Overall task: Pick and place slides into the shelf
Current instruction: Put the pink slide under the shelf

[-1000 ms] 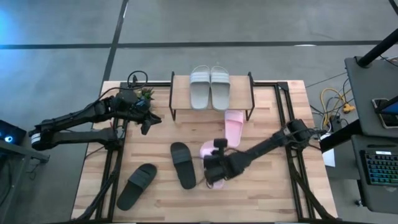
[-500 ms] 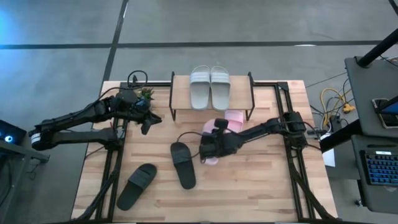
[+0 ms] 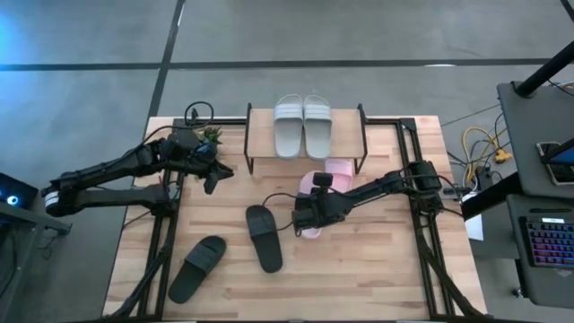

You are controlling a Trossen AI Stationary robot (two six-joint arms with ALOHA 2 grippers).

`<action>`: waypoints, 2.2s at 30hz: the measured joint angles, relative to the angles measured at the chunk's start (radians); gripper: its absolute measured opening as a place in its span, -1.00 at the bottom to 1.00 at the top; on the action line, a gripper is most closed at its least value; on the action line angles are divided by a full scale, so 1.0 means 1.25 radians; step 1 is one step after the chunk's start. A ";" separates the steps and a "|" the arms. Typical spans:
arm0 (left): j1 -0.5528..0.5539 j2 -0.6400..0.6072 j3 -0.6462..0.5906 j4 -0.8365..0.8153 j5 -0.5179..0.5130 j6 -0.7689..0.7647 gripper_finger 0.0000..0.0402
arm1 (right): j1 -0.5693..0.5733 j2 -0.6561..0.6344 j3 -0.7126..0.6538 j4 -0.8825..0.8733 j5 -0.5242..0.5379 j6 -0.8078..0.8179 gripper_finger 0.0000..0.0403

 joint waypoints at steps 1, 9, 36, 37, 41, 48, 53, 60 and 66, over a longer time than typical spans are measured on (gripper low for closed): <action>0.000 0.000 0.000 0.000 0.000 0.000 -0.74 | 0.000 0.000 0.000 0.000 -0.003 0.000 -0.90; 0.000 0.000 0.000 0.000 0.000 0.000 -0.74 | 0.014 -0.010 0.001 -0.025 -0.027 0.007 -0.54; 0.000 -0.001 0.000 -0.001 0.000 0.036 -0.74 | 0.128 -0.143 -0.079 0.231 -0.585 0.867 -0.85; 0.000 -0.001 0.000 -0.001 0.000 0.036 -0.74 | 0.137 -0.143 -0.090 0.255 -0.573 0.903 -0.90; 0.000 -0.001 0.000 -0.002 0.000 0.044 -0.74 | 0.171 -0.143 -0.120 0.261 -0.487 1.036 -0.93; 0.000 -0.001 -0.001 -0.001 0.000 0.062 -0.74 | 0.163 -0.118 -0.145 0.264 -0.476 1.056 -0.94; 0.000 -0.002 -0.001 -0.003 0.000 0.061 -0.74 | 0.135 -0.094 -0.146 0.284 -0.478 1.021 -0.94; 0.000 -0.002 -0.002 -0.008 0.000 0.058 -0.74 | 0.093 -0.084 -0.145 0.276 -0.414 0.992 -0.94; 0.000 -0.002 -0.002 -0.008 0.000 0.056 -0.74 | 0.056 -0.085 -0.147 0.265 -0.370 0.959 -0.94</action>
